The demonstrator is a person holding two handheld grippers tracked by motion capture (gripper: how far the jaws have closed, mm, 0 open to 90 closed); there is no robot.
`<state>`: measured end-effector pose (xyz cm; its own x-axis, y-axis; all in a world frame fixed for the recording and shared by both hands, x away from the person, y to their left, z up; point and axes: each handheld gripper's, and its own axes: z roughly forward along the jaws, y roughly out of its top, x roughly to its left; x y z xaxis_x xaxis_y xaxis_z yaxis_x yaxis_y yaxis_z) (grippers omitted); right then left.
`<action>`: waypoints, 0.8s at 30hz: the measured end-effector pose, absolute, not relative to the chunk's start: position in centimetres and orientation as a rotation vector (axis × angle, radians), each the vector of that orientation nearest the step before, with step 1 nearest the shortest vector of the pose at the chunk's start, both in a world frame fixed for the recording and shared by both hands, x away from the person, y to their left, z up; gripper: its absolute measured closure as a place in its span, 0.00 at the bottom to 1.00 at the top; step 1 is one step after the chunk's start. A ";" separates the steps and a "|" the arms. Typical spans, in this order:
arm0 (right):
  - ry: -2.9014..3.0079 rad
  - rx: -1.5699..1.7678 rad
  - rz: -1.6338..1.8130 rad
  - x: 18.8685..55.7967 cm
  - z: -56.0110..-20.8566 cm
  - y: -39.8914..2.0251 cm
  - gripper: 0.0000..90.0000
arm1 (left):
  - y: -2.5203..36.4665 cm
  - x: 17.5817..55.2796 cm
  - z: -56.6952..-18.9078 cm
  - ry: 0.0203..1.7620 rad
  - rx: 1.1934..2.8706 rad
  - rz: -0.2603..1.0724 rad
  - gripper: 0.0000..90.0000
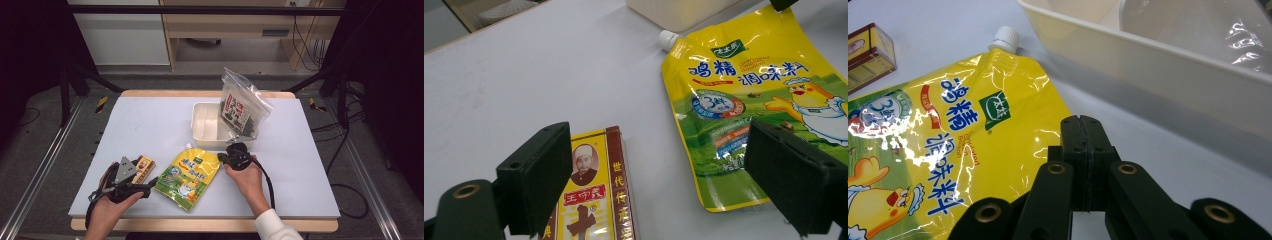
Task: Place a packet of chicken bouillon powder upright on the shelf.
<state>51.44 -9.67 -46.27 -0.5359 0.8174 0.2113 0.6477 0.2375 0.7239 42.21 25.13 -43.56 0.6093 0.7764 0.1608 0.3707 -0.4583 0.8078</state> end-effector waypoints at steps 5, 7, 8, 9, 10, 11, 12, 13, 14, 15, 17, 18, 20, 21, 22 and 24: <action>2.302 1.407 1.203 51.6 -46.4 -10.0 1.00 | 25.1 42.2 -43.6 0.904 2.076 0.672 0.13; 2.300 1.460 1.228 51.7 -46.6 -10.3 0.96 | 25.1 42.2 -43.7 0.906 2.070 0.671 0.13; 2.299 1.489 1.244 51.8 -46.7 -10.5 0.94 | 25.0 42.2 -43.7 0.905 2.074 0.669 0.13; 2.300 1.510 1.254 51.9 -46.9 -10.7 0.91 | 25.0 42.2 -43.7 0.903 2.074 0.669 0.13; 2.300 1.510 1.254 51.9 -46.9 -10.7 0.91 | 25.0 42.2 -43.7 0.903 2.074 0.669 0.13; 2.308 1.542 1.262 52.1 -47.2 -11.0 0.86 | 25.0 42.2 -43.7 0.903 2.073 0.670 0.13; 2.309 1.544 1.257 52.1 -47.3 -11.0 0.84 | 25.0 42.2 -43.7 0.903 2.074 0.671 0.13; 2.310 1.546 1.248 52.1 -47.4 -10.9 0.81 | 25.0 42.2 -43.7 0.903 2.073 0.671 0.13; 2.309 1.549 1.250 52.1 -47.4 -10.9 0.79 | 25.0 42.2 -43.7 0.903 2.073 0.671 0.13; 2.309 1.549 1.250 52.1 -47.4 -10.9 0.79 | 25.0 42.2 -43.7 0.904 2.074 0.671 0.13; 2.314 1.554 1.257 52.1 -47.5 -10.7 0.75 | 25.0 42.2 -43.7 0.903 2.073 0.671 0.13; 2.316 1.562 1.263 52.2 -47.6 -10.7 0.74 | 25.0 42.2 -43.7 0.903 2.073 0.671 0.13; 2.315 1.567 1.265 52.2 -47.7 -10.7 0.73 | 25.1 42.2 -43.6 0.897 2.082 0.673 0.13; 2.316 1.572 1.269 52.2 -47.7 -10.7 0.73 | 25.1 42.2 -43.6 0.898 2.081 0.673 0.13; 2.318 1.575 1.268 52.3 -47.8 -10.8 0.73 | 25.1 42.2 -43.6 0.897 2.081 0.673 0.13; 2.318 1.579 1.270 52.3 -47.8 -10.8 0.73 | 25.1 42.2 -43.6 0.898 2.082 0.673 0.13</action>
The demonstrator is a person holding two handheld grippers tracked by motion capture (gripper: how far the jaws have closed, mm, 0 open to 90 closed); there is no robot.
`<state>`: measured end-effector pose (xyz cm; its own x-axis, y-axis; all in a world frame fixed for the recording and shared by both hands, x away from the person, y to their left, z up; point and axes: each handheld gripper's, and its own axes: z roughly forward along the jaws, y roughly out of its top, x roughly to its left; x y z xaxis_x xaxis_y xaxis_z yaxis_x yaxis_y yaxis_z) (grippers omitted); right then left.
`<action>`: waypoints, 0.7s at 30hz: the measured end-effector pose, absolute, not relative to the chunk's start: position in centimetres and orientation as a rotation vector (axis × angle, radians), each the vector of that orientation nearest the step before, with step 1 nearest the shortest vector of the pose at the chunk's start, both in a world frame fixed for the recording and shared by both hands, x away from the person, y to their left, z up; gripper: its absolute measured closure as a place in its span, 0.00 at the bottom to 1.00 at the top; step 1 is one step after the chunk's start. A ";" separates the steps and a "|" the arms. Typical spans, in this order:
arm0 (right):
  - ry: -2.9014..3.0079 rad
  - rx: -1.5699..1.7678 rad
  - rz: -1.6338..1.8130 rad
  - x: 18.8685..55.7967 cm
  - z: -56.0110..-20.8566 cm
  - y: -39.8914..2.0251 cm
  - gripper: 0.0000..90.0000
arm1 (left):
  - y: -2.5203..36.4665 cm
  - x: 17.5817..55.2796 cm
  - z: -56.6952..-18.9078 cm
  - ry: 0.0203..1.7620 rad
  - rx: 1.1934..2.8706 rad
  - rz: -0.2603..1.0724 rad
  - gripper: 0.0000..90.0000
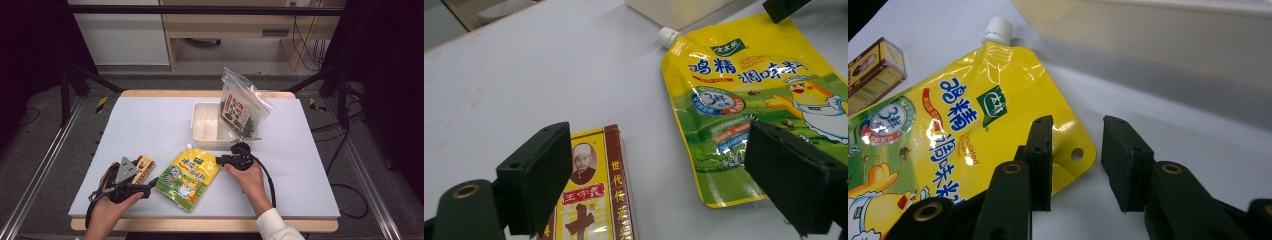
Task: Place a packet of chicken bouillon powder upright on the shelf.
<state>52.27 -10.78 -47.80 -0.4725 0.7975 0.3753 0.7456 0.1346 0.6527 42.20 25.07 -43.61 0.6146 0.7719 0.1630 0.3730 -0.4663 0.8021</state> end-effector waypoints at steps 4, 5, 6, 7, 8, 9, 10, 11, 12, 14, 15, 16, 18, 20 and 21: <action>2.327 1.580 1.298 52.2 -47.9 -10.6 0.74 | 25.0 42.2 -43.6 0.900 2.074 0.671 0.13; 2.323 1.578 1.290 52.1 -47.7 -10.4 0.75 | 25.0 42.2 -43.6 0.900 2.074 0.671 0.13; 2.323 1.578 1.290 52.1 -47.7 -10.4 0.75 | 25.0 42.2 -43.6 0.900 2.075 0.672 0.13; 2.314 1.562 1.289 52.1 -47.6 -10.3 0.78 | 25.0 42.2 -43.6 0.900 2.074 0.672 0.13; 2.314 1.562 1.289 52.1 -47.6 -10.3 0.78 | 25.0 42.2 -43.6 0.900 2.074 0.672 0.13; 2.302 1.553 1.274 52.0 -47.4 -10.3 0.83 | 25.0 42.2 -43.7 0.900 2.075 0.671 0.13; 2.298 1.539 1.270 51.9 -47.3 -10.2 0.87 | 25.0 42.2 -43.7 0.899 2.076 0.671 0.13; 2.296 1.522 1.262 51.9 -47.2 -10.2 0.91 | 25.0 42.2 -43.6 0.898 2.077 0.671 0.13; 2.293 1.515 1.267 51.8 -47.1 -10.2 0.93 | 25.0 42.2 -43.6 0.898 2.077 0.671 0.13; 2.294 1.510 1.263 51.7 -46.9 -10.2 0.97 | 25.0 42.2 -43.6 0.899 2.075 0.671 0.13; 2.298 1.493 1.259 51.7 -46.9 -10.2 0.99 | 25.0 42.2 -43.6 0.899 2.075 0.671 0.13; 2.298 1.493 1.259 51.7 -46.9 -10.2 0.99 | 25.0 42.2 -43.6 0.899 2.075 0.671 0.13; 2.310 1.461 1.255 51.4 -46.6 -10.0 1.00 | 25.0 42.2 -43.6 0.896 2.082 0.674 0.13; 2.316 1.440 1.256 51.2 -46.3 -9.8 1.00 | 25.1 42.2 -43.6 0.897 2.079 0.673 0.13; 2.318 1.417 1.244 51.1 -46.0 -9.8 1.00 | 25.1 42.2 -43.6 0.897 2.079 0.673 0.13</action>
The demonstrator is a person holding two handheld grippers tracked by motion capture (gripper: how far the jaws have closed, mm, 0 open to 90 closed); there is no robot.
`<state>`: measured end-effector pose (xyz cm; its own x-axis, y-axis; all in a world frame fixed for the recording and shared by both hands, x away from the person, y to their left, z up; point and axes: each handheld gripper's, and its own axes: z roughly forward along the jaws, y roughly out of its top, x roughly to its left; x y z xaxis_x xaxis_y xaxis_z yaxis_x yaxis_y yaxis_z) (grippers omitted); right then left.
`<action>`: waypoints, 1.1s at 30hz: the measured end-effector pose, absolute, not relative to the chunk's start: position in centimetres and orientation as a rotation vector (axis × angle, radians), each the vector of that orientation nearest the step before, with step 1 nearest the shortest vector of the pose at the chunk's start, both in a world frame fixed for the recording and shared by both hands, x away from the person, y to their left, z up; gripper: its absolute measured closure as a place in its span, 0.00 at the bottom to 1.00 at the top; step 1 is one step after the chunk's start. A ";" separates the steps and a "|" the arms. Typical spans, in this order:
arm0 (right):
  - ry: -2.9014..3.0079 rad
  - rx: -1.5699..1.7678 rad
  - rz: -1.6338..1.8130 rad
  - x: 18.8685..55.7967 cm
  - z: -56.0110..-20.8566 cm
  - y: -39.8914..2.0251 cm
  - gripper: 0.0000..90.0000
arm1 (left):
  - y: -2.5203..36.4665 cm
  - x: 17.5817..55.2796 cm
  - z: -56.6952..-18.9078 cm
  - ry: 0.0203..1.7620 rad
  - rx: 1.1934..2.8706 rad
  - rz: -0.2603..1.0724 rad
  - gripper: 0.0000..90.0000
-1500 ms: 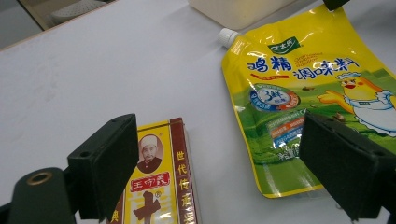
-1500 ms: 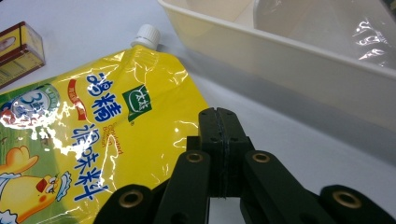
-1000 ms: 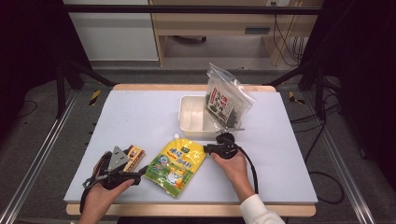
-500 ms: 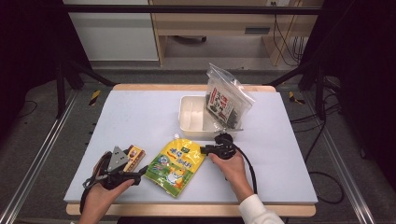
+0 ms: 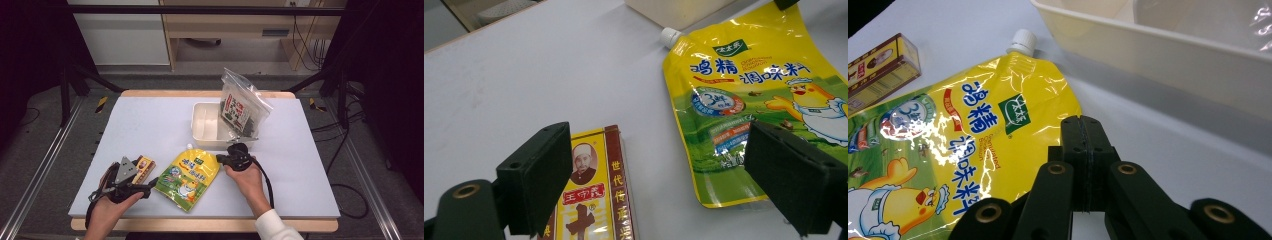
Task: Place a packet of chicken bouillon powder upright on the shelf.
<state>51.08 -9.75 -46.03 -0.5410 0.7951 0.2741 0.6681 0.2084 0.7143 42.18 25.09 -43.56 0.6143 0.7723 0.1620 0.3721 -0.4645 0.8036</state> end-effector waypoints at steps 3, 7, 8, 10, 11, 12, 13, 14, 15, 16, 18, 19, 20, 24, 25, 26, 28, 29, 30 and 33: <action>2.323 1.366 1.228 50.6 -45.0 -9.8 1.00 | 25.1 42.1 -43.5 0.899 2.068 0.671 0.13; 2.335 1.292 1.227 49.8 -43.0 -10.2 1.00 | 25.1 41.9 -43.1 0.880 2.068 0.648 0.13; 2.335 1.292 1.227 49.8 -43.0 -10.2 1.00 | 25.1 41.9 -43.1 0.880 2.068 0.648 0.13; 2.341 1.251 1.216 49.6 -41.9 -10.4 1.00 | 24.9 42.0 -42.8 0.862 2.076 0.646 0.13; 2.344 1.219 1.215 49.6 -40.9 -10.6 1.00 | 24.8 42.1 -42.6 0.853 2.079 0.646 0.14; 2.344 1.219 1.215 49.6 -40.9 -10.6 1.00 | 24.7 42.2 -42.2 0.842 2.094 0.645 0.14; 2.348 1.187 1.207 49.6 -40.3 -10.6 1.00 | 24.5 42.3 -41.9 0.832 2.090 0.649 0.14; 2.355 1.145 1.196 49.7 -39.2 -10.7 1.00 | 24.2 42.5 -41.0 0.798 2.120 0.651 0.14; 2.355 1.145 1.196 49.7 -39.2 -10.7 1.00 | 24.2 42.5 -41.0 0.798 2.120 0.651 0.14; 2.360 1.105 1.183 49.9 -38.1 -10.7 1.00 | 23.8 43.0 -40.0 0.759 2.149 0.647 0.14; 2.365 1.082 1.177 50.0 -37.5 -10.7 1.00 | 23.5 43.2 -39.5 0.742 2.159 0.651 0.14; 2.369 1.067 1.174 50.1 -36.9 -10.7 1.00 | 23.3 43.4 -39.1 0.728 2.166 0.655 0.14; 2.368 1.049 1.172 50.2 -36.4 -10.5 1.00 | 23.0 43.7 -38.6 0.715 2.175 0.657 0.15; 2.388 0.955 1.144 50.7 -34.0 -10.0 1.00 | 22.1 44.7 -36.9 0.676 2.191 0.669 0.16; 2.388 0.955 1.144 50.7 -34.0 -10.0 1.00 | 22.0 45.0 -36.5 0.665 2.195 0.677 0.16; 2.391 0.926 1.132 50.9 -33.1 -9.8 1.00 | 21.7 45.6 -35.9 0.656 2.200 0.676 0.16; 2.396 0.910 1.122 51.0 -32.8 -9.7 1.00 | 21.6 46.0 -35.6 0.652 2.202 0.675 0.16; 2.399 0.889 1.120 51.2 -32.1 -9.4 1.00 | 21.5 46.7 -35.1 0.644 2.202 0.675 0.18; 2.399 0.889 1.120 51.2 -32.1 -9.4 1.00 | 21.5 46.7 -35.1 0.644 2.202 0.675 0.19; 2.415 0.823 1.114 50.9 -31.0 -8.3 1.00 | 21.5 48.1 -34.4 0.618 2.236 0.641 0.20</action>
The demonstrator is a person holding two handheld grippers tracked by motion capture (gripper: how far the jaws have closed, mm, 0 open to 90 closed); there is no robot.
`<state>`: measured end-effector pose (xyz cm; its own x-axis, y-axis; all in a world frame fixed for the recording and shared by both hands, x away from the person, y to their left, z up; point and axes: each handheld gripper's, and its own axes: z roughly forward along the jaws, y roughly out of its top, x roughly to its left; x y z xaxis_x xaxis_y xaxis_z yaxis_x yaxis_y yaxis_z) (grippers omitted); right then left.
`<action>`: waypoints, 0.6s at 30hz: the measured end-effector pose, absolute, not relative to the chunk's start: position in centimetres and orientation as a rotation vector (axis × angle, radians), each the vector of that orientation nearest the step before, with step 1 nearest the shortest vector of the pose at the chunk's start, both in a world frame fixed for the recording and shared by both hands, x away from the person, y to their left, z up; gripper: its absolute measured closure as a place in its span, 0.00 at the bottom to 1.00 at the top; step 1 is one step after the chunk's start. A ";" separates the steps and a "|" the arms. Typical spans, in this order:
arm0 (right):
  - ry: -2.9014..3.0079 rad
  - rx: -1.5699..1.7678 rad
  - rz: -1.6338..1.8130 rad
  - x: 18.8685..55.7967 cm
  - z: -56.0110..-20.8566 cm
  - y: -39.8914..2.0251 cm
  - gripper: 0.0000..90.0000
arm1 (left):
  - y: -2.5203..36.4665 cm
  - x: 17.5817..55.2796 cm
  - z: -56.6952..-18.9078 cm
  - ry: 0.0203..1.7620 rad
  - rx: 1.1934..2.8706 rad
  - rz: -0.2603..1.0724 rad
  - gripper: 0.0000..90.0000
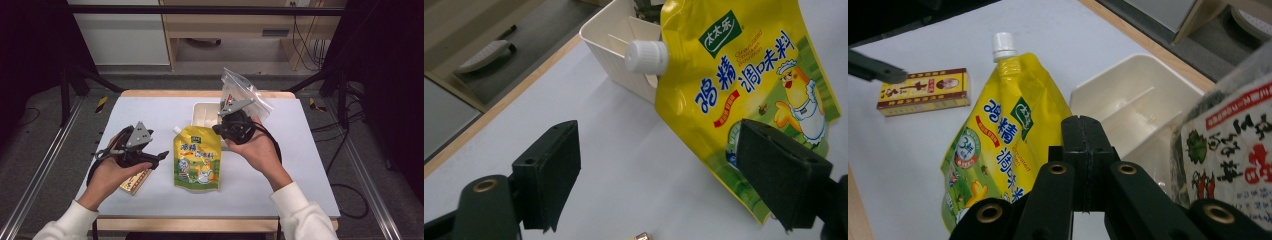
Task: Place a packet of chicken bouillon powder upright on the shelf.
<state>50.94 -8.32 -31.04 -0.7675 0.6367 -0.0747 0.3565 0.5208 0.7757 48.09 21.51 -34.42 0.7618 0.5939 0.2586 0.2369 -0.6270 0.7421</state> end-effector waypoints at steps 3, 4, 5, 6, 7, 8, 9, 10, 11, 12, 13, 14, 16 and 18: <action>2.424 0.768 1.122 50.5 -30.5 -7.5 1.00 | 21.5 48.8 -33.9 0.606 2.249 0.635 0.21; 2.428 0.755 1.120 50.4 -30.3 -7.3 1.00 | 21.5 48.8 -33.9 0.606 2.249 0.635 0.21; 2.428 0.755 1.120 50.4 -30.3 -7.3 1.00 | 21.5 48.9 -33.7 0.599 2.254 0.630 0.21; 2.430 0.742 1.122 50.3 -30.2 -7.2 1.00 | 21.4 49.1 -33.6 0.590 2.262 0.619 0.21; 2.435 0.724 1.124 50.2 -30.0 -6.8 1.00 | 21.2 49.5 -33.4 0.570 2.284 0.584 0.21; 2.439 0.716 1.122 50.1 -29.9 -6.7 1.00 | 21.1 49.6 -33.4 0.560 2.296 0.574 0.21; 2.440 0.709 1.122 50.0 -29.9 -6.5 1.00 | 21.1 49.6 -33.4 0.560 2.296 0.574 0.21; 2.443 0.704 1.123 50.0 -29.8 -6.4 1.00 | 20.7 49.9 -33.3 0.542 2.320 0.561 0.22; 2.443 0.697 1.125 49.9 -29.8 -6.4 1.00 | 20.5 50.1 -33.3 0.537 2.332 0.554 0.22; 2.444 0.692 1.128 49.8 -29.7 -6.3 1.00 | 20.5 50.1 -33.3 0.537 2.332 0.554 0.22; 2.444 0.688 1.129 49.8 -29.7 -6.2 1.00 | 20.3 50.2 -33.2 0.531 2.343 0.547 0.22; 2.444 0.688 1.129 49.8 -29.7 -6.2 1.00 | 20.1 50.4 -33.2 0.526 2.350 0.537 0.22; 2.446 0.679 1.133 49.7 -29.6 -6.1 1.00 | 19.6 50.8 -33.3 0.511 2.368 0.519 0.22; 2.448 0.664 1.139 49.4 -29.5 -6.0 1.00 | 19.2 51.5 -33.4 0.503 2.388 0.515 0.23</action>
<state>49.44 -5.97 -29.48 -0.8252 0.5515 -0.1219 0.2620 0.5650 0.7824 51.49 19.23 -33.44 0.8503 0.4715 0.2340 0.2225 -0.7248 0.6521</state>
